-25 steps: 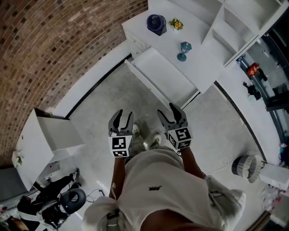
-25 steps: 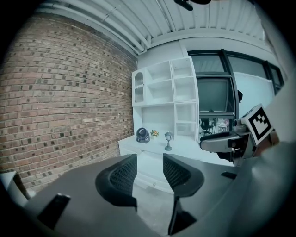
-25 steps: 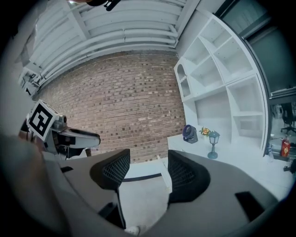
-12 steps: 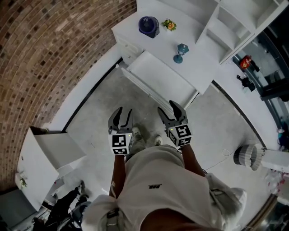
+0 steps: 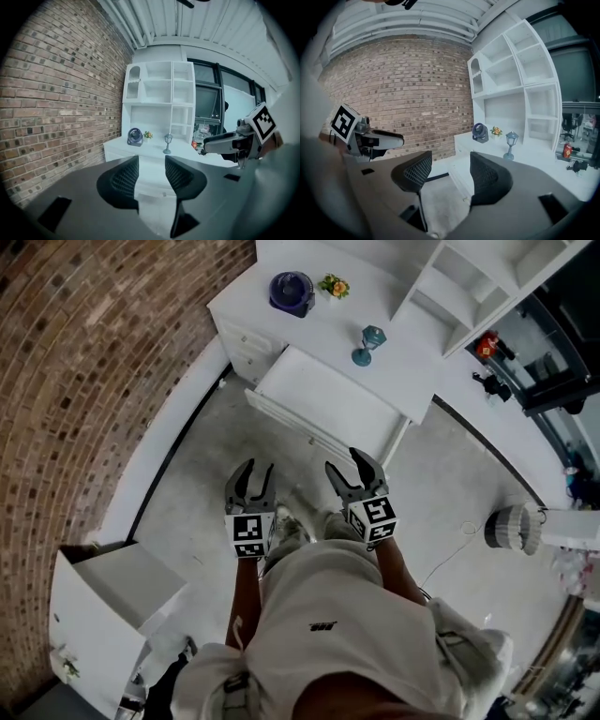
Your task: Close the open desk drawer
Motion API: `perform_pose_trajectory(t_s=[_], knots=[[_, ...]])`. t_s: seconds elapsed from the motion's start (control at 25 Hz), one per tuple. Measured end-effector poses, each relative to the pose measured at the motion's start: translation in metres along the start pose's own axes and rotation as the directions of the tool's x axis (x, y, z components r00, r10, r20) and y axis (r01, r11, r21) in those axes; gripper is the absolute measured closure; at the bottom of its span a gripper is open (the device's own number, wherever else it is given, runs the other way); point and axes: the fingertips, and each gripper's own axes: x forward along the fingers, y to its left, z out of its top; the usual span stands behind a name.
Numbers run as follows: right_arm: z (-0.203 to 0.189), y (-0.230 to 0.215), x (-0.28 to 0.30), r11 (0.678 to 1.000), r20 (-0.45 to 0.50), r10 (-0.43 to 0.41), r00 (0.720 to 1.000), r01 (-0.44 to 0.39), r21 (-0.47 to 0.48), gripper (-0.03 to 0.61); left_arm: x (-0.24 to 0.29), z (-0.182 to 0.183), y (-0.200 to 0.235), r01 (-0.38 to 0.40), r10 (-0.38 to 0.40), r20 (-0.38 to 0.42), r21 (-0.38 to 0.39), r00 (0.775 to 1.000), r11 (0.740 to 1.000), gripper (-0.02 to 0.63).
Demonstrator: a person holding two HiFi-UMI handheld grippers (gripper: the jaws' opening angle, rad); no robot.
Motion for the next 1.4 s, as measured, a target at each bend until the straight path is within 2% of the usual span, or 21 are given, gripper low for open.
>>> perform_pose_trajectory(t_s=[0.32, 0.68, 1.04, 1.4], knots=[[-0.008, -0.009, 0.019, 0.998, -0.061, -0.062, 0.996, 0.062, 0.000, 0.322, 0.027, -0.012, 0.017, 0.054, -0.055, -0.027, -0.027, 0.998, 0.998, 0.426], [-0.018, -0.037, 0.062, 0.996, -0.082, -0.061, 0.995, 0.066, 0.054, 0.322, 0.077, -0.013, 0.030, 0.070, -0.071, -0.081, -0.007, 0.994, 0.997, 0.426], [-0.005, -0.101, 0.107, 0.991, -0.073, -0.063, 0.995, 0.071, 0.113, 0.324, 0.154, 0.013, 0.031, 0.080, -0.074, -0.125, 0.045, 0.989, 0.996, 0.426], [-0.024, -0.147, 0.115, 0.969, -0.106, -0.119, 0.987, 0.139, 0.204, 0.328, 0.205, 0.010, 0.016, 0.137, -0.116, -0.212, 0.084, 0.970, 0.987, 0.426]])
